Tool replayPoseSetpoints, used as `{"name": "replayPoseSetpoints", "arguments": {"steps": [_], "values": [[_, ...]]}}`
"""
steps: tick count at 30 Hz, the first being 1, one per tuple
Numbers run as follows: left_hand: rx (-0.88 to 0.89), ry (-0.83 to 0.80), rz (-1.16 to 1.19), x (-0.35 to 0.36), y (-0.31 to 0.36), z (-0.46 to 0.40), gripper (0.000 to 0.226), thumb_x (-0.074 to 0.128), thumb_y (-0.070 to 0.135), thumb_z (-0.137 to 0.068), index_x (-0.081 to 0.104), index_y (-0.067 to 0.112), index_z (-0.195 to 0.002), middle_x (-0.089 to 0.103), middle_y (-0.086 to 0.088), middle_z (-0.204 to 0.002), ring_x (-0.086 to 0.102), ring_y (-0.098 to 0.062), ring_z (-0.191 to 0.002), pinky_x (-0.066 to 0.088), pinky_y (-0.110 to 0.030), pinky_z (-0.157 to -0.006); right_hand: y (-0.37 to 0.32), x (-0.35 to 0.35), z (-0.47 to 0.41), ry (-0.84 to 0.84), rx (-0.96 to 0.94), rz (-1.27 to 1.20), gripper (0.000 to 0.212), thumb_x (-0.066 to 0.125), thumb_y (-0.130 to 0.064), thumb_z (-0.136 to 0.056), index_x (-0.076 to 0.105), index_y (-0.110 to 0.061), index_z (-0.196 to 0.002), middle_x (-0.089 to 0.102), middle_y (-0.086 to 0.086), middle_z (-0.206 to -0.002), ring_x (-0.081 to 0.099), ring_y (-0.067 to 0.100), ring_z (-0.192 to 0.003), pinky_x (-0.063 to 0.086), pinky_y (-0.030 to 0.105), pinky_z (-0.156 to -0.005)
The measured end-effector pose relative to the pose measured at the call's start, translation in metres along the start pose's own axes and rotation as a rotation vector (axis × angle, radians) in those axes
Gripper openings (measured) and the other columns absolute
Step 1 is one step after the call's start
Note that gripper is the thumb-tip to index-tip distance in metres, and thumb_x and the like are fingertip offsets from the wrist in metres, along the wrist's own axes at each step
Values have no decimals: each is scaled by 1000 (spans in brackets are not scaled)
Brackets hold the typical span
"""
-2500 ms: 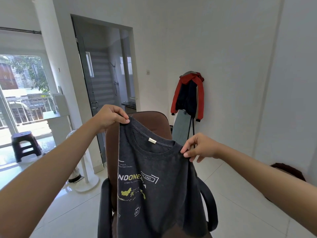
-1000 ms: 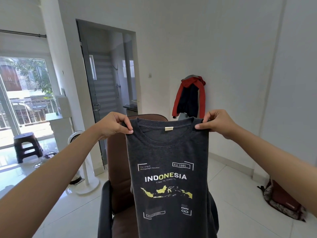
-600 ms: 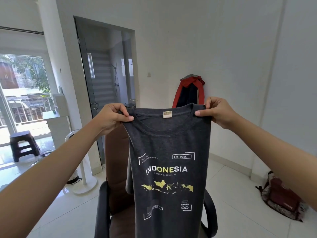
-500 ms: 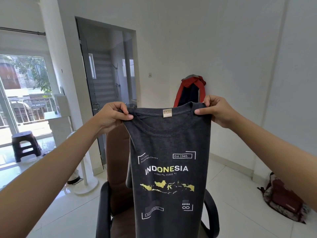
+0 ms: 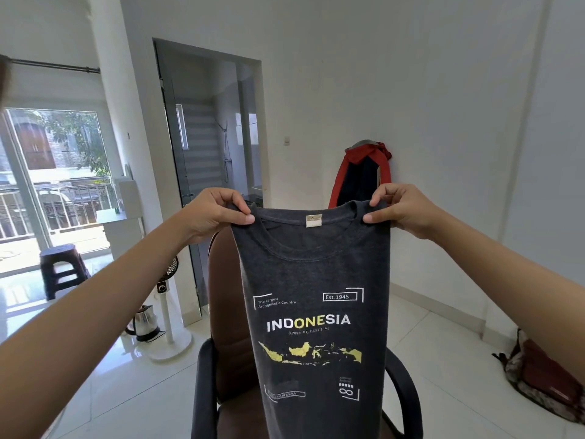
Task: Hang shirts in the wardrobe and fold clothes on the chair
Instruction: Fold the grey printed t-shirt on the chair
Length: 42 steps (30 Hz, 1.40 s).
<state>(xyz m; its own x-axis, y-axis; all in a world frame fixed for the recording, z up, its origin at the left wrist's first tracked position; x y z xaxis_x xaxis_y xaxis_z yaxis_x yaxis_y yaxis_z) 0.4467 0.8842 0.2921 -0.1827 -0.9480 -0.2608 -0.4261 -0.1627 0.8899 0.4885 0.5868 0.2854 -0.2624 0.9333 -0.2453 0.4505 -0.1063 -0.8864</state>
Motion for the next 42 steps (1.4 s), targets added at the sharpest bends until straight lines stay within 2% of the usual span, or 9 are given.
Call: {"name": "replayPoseSetpoints", "arguments": {"steps": [6, 10, 14, 20, 23, 29, 31, 35, 42], "values": [[30, 0, 91, -5, 2, -4, 37, 95, 24, -34, 67, 16, -56, 64, 0, -61, 66, -13, -63, 54, -19, -62, -1, -1, -2, 21, 7, -97, 32, 67, 15, -73, 52, -12, -69, 62, -3, -61, 65, 15, -64, 54, 22, -57], [14, 9, 131, -2, 11, -7, 32, 80, -12, -50, 63, 15, -54, 61, 0, -59, 65, -12, -60, 53, -19, -57, -13, 10, -9, 20, -26, -226, 34, 63, 15, -72, 49, -16, -68, 60, -2, -63, 64, 13, -62, 52, 21, -53], [21, 26, 147, -2, 15, -11, 19, 77, 4, -49, 63, 15, -54, 63, -1, -60, 66, -13, -61, 54, -19, -57, -19, 24, -20, 41, -54, -291, 27, 67, 7, -71, 50, -14, -71, 64, -2, -66, 65, 13, -63, 53, 23, -56], [10, 112, 186, -17, -18, -22, 24, 69, -9, -62, 57, 10, -70, 65, -8, -77, 67, -19, -73, 58, -27, -64, 5, 32, -33, 117, -8, -304, 35, 83, -12, -49, 54, -16, -69, 67, 4, -77, 67, 16, -71, 56, 26, -61], [-39, 135, 200, -17, -46, -30, 26, 65, -15, -69, 56, 9, -73, 64, -8, -81, 66, -19, -76, 59, -28, -69, 32, 36, -43, 129, 33, -250, 31, 81, -8, -55, 55, -15, -71, 65, 6, -80, 65, 19, -76, 57, 29, -69], [-186, 162, 56, -16, -103, -59, 23, 66, -15, -73, 64, 6, -81, 70, -3, -77, 68, -15, -74, 56, -23, -65, 94, 51, -82, 76, 111, -74, 28, 83, -3, -65, 58, -15, -73, 63, 6, -87, 61, 24, -86, 54, 39, -82], [-228, 174, -5, -16, -119, -72, 21, 67, -14, -74, 65, 6, -82, 69, -3, -79, 69, -11, -70, 55, -20, -62, 113, 58, -98, 28, 135, 4, 28, 85, -9, -64, 59, -16, -73, 62, 6, -87, 62, 23, -85, 56, 35, -74], [-314, 215, -112, -21, -155, -94, 21, 71, -11, -72, 67, 7, -82, 67, -5, -85, 67, -12, -72, 54, -18, -62, 144, 68, -128, -52, 118, 21, 29, 84, -4, -66, 57, -14, -71, 58, 0, -71, 58, 13, -67, 49, 18, -57], [-441, 363, -49, -30, -203, -94, 21, 68, -12, -74, 64, 7, -81, 64, -8, -83, 66, -8, -67, 54, -17, -61, 199, 73, -153, -148, 167, -109, 28, 81, 1, -67, 57, -13, -72, 60, 2, -72, 62, 13, -66, 52, 21, -59]]}}
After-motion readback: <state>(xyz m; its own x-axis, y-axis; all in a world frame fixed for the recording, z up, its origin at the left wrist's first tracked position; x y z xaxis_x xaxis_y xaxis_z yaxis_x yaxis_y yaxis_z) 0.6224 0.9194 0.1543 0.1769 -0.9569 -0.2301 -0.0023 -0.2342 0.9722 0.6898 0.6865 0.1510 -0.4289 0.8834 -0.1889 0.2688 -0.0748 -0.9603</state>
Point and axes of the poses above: each hand's wrist, its own z-axis away from the middle knuckle, its own x-axis out of the palm, y = z × x, the point moved 9 cm from there along -z, towards the middle knuckle
